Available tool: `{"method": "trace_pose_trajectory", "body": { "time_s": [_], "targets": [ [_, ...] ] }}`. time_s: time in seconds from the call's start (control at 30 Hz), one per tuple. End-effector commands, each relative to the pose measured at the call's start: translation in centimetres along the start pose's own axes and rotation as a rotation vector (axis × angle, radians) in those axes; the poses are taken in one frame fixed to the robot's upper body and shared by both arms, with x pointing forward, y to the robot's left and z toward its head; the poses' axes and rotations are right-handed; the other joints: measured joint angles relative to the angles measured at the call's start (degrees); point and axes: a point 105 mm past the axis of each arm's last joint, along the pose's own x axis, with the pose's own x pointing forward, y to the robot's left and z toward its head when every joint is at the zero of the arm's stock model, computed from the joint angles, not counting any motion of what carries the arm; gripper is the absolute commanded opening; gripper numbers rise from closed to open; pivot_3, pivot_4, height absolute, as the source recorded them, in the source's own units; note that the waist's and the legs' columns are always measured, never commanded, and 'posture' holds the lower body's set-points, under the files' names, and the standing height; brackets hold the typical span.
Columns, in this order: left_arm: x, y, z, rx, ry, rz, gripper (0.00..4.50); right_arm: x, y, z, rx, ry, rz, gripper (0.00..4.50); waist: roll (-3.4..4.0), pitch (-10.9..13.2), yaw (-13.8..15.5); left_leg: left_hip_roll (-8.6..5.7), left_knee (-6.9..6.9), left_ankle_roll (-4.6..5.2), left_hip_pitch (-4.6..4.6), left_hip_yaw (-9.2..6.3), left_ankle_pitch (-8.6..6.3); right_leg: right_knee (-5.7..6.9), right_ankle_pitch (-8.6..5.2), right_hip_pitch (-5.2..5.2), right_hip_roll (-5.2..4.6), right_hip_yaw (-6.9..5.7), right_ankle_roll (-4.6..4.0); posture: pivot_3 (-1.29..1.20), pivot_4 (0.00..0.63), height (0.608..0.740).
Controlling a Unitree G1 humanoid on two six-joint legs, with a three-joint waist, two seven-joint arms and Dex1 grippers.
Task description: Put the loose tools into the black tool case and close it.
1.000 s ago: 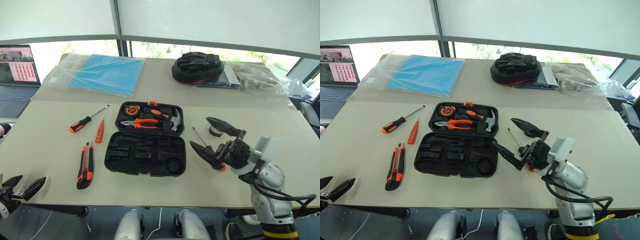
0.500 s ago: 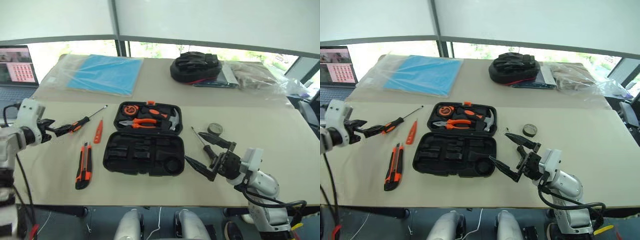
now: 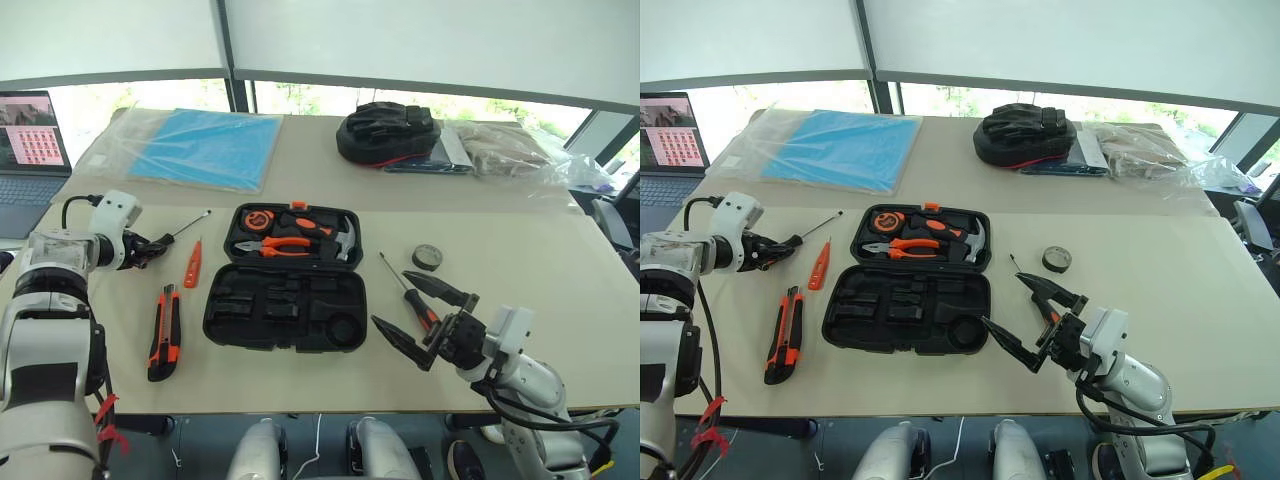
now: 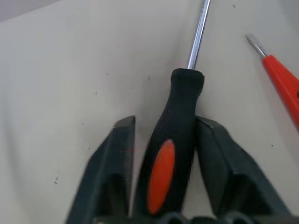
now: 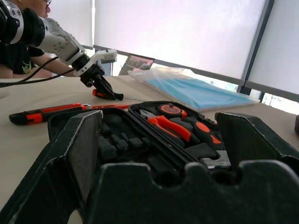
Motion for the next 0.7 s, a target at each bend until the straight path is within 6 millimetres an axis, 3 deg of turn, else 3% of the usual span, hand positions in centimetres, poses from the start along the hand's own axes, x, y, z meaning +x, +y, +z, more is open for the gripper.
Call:
{"method": "trace_pose_trajectory", "body": {
  "time_s": [0.03, 0.17, 0.23, 0.33, 0.47, 0.7],
  "targets": [
    [-1.7, 0.8, 3.7, 0.050, -0.209, -0.004, 0.85, 0.1, -0.2, 1.1, -0.049, -0.026, -0.001, 4.50, -0.04, 0.03, 0.03, 0.00, 0.00, 0.00, -0.01, -0.01, 0.00, 0.00, 0.00, -0.01, 0.00, 0.00, 0.00, 0.00, 0.150, 0.740],
    [-4.2, -0.5, 8.4, 0.167, -0.525, -0.118, 0.85, 0.4, -0.8, 1.9, -0.056, -0.047, 0.005, 4.50, -0.15, 0.08, 0.17, 0.02, 0.04, 0.00, -0.06, -0.04, 0.00, 0.01, 0.01, -0.02, -0.04, -0.02, -0.02, 0.00, 0.150, 0.740],
    [-5.7, -2.5, 10.1, 0.306, -0.623, -0.253, 0.85, 0.9, -1.3, 2.9, -0.042, -0.095, -0.007, 4.50, -0.17, 0.08, 0.27, 0.02, 0.07, 0.00, -0.08, -0.03, 0.00, 0.00, 0.03, -0.01, -0.06, -0.02, 0.01, 0.00, 0.150, 0.740],
    [-6.9, -6.6, 10.9, 0.471, -0.655, -0.507, 0.85, 1.5, -1.3, 4.0, -0.029, -0.139, 0.023, 4.50, -0.16, 0.08, 0.46, 0.02, 0.10, 0.00, -0.10, -0.02, 0.00, 0.01, 0.04, -0.01, -0.07, -0.02, 0.01, 0.00, 0.150, 0.740],
    [-6.4, -11.1, 9.1, 0.705, -0.513, -0.693, 0.85, 1.2, -0.9, 4.2, -0.037, -0.033, 0.119, 4.50, -0.08, 0.07, 0.66, 0.02, 0.10, 0.04, -0.06, -0.01, -0.02, 0.00, 0.04, 0.04, -0.07, 0.03, 0.02, 0.00, 0.150, 0.740],
    [-2.8, -14.9, 6.2, 1.008, -0.350, -0.699, 0.85, 1.6, -2.2, 3.1, -0.007, 0.274, 0.203, 4.50, -0.11, 0.07, 0.86, 0.00, 0.21, 0.09, -0.07, -0.01, -0.04, 0.01, 0.05, 0.03, -0.01, 0.10, 0.03, 0.00, 0.150, 0.740]
  ]
}}
